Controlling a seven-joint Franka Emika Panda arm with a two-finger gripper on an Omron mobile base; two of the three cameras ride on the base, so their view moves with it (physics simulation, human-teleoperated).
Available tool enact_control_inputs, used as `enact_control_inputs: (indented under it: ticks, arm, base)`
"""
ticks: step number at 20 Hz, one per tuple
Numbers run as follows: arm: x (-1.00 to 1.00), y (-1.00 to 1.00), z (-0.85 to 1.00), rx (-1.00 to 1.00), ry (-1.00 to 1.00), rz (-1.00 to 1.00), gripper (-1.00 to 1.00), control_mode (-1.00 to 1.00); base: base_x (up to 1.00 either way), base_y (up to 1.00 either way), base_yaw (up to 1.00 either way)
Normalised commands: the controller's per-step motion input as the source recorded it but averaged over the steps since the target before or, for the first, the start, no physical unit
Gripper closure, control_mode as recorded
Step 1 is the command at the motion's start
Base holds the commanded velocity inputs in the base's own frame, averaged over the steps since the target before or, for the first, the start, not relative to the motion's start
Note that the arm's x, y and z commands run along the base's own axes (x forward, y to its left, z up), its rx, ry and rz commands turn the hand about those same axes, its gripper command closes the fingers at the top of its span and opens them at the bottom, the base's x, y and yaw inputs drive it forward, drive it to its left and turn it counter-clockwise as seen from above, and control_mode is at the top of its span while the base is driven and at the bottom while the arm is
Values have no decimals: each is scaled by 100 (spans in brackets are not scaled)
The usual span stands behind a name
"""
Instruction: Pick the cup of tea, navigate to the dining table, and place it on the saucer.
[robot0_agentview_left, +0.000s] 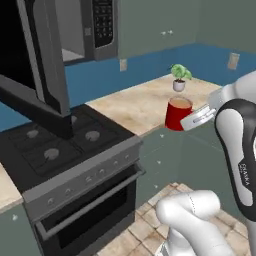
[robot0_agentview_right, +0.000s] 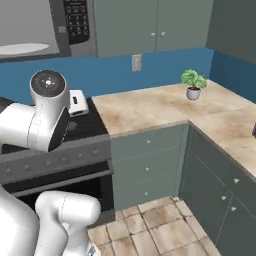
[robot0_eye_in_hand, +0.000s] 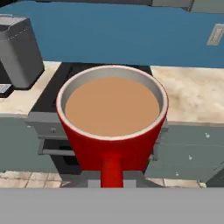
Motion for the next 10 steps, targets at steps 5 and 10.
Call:
enact_control_inputs:
  ticks: [5, 10]
  arm:
    - [0, 0, 0, 0, 0, 0, 100, 100]
    - [0, 0, 0, 0, 0, 0, 100, 100]
  base:
    - [0, 3, -100]
    - [0, 4, -100]
